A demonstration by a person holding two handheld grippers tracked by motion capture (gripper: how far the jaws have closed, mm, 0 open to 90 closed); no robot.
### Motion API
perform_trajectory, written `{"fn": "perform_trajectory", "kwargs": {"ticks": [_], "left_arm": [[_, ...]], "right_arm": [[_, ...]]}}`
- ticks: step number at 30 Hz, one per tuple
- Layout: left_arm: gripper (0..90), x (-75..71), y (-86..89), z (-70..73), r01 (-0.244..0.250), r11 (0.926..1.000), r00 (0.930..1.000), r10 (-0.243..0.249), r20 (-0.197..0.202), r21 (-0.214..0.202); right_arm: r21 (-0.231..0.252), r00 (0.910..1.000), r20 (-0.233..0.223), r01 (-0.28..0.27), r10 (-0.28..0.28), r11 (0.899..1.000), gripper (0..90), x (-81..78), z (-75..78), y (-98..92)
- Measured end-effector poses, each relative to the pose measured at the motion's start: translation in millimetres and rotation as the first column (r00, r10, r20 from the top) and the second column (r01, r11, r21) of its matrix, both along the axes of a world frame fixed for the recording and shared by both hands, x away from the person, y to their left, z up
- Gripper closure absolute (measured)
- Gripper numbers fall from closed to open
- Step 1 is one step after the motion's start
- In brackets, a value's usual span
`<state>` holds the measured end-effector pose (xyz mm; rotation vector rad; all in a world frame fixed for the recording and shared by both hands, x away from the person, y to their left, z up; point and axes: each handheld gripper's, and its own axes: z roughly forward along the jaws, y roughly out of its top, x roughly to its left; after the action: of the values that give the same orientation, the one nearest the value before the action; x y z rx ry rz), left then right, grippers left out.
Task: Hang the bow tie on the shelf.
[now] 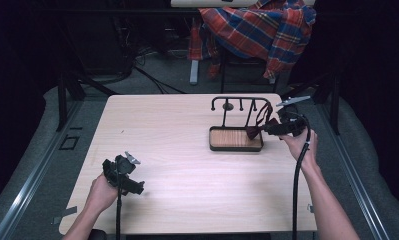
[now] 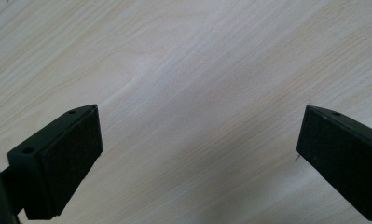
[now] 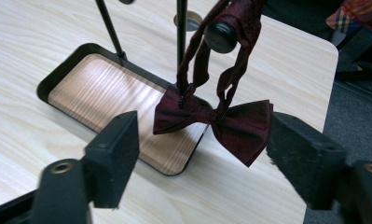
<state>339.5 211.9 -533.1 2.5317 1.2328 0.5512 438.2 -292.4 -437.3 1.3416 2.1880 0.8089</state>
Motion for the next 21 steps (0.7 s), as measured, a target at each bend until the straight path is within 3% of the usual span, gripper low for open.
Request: {"fn": "perform_trajectory", "kwargs": {"ticks": [4,7,14,21], "left_arm": [[0.3,-0.8,3.0,0.1,-0.007,1.0,1.0,0.007,0.003,-0.005],[0.4,-0.7,3.7,0.6,-0.009,1.0,1.0,0.009,0.003,0.002],[0.3,-2.7,4.5,2.1,-0.007,0.9999,0.9999,0.007,0.012,-0.008],[0.4,-3.3,5.1,2.7,-0.006,0.9999,0.9999,0.006,0.011,-0.01]], "right_arm": [[0.005,0.9997,-0.023,-0.011,0.011,1.0,18.4,-5.8,5.8,1.8],[0.011,0.9972,-0.069,-0.029,0.03,1.0,14.2,-11.4,8.1,3.6],[-0.011,0.9942,-0.09,-0.061,0.06,0.998,11.5,-27.1,7.8,6.4],[0.005,0.9903,-0.087,-0.107,0.108,0.994,9.1,-41.0,6.4,8.2]]}}
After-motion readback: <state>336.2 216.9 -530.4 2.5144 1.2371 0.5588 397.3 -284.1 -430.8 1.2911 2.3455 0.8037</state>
